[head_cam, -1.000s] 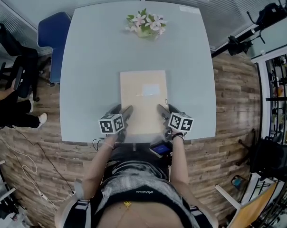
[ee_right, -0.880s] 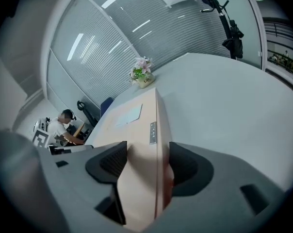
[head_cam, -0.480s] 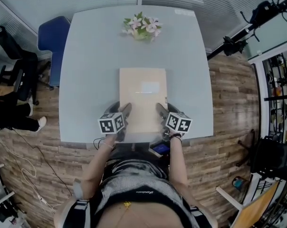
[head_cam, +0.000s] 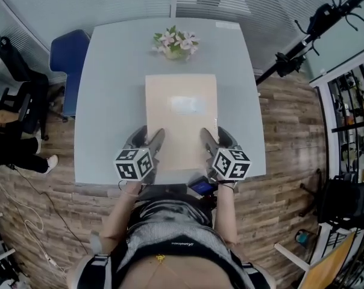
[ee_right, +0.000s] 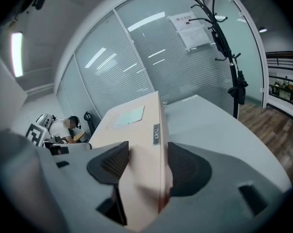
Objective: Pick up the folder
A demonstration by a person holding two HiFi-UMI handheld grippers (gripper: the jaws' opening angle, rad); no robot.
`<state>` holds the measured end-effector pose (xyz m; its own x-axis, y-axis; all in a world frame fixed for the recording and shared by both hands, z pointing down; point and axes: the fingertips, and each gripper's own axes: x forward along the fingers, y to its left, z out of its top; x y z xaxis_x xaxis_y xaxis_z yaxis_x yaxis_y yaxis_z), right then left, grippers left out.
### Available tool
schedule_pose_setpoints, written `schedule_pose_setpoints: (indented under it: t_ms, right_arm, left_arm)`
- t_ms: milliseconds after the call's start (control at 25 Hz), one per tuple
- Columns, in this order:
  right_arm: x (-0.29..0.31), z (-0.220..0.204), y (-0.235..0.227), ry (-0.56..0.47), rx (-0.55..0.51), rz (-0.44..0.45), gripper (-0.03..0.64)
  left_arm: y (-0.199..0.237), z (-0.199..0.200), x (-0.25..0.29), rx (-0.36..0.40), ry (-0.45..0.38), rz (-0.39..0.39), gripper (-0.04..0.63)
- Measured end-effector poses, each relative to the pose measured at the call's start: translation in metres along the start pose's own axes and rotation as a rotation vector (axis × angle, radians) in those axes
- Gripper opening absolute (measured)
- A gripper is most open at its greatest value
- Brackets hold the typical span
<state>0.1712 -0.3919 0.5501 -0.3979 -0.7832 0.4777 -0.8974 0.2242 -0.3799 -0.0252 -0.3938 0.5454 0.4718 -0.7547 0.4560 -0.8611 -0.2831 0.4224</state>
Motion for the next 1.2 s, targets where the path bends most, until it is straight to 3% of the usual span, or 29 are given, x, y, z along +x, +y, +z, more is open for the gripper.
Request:
schedule_pose_setpoints:
  t_ms: [480, 1200]
  right_arm:
    - [-0.054, 0.073, 0.05, -0.19, -0.086, 0.027, 0.25]
    - [-0.071, 0.095, 0.067, -0.257, -0.123, 0.035, 0.244]
  left_arm:
    - [-0.039, 0.078, -0.06, 0.099, -0.232, -0.027, 0.255]
    - [-0.052, 0.104, -0.083, 0.143, -0.317, -0.017, 0.252]
